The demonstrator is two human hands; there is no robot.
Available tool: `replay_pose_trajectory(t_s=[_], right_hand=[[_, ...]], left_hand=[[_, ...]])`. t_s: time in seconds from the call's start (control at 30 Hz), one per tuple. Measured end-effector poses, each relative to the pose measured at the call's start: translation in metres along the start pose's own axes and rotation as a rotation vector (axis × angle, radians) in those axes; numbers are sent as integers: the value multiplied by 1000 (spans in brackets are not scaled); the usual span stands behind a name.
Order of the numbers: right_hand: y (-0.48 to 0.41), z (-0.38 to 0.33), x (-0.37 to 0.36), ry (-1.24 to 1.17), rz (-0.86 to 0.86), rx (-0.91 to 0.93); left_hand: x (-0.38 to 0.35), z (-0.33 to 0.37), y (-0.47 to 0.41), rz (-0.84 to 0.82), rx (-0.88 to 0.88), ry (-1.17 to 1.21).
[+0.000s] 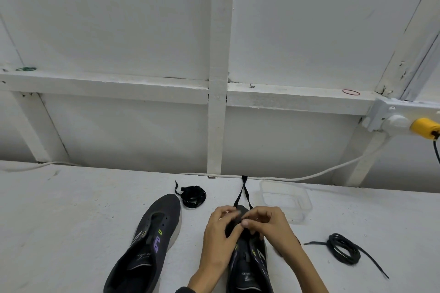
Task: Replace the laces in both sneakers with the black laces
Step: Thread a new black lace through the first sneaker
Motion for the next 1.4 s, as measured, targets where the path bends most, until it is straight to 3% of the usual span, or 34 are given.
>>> replay_pose_trajectory(t_s=[0.13,0.3,0.53,0.93,1.4], right_hand=[[1,-4,-3,18,26,7],[2,-8,-7,145,84,46],[3,-9,-12,237,136,93],[9,-19,-14,92,140,79],[7,-25,-6,40,131,93]], left_hand=[[-2,4,7,45,10,107],[-8,9,6,-95,40,230],[-9,8,-4,-188,-9,70],[-9,2,-7,-201,-65,-102],[-15,-17,-10,-240,-88,-28]])
Point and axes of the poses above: each hand's wrist, its own y-axis away from the middle knuckle, its own x-axis out of the back of the hand, z = x × y, the point moved 3 cm from there along -y, towards the middle knuckle
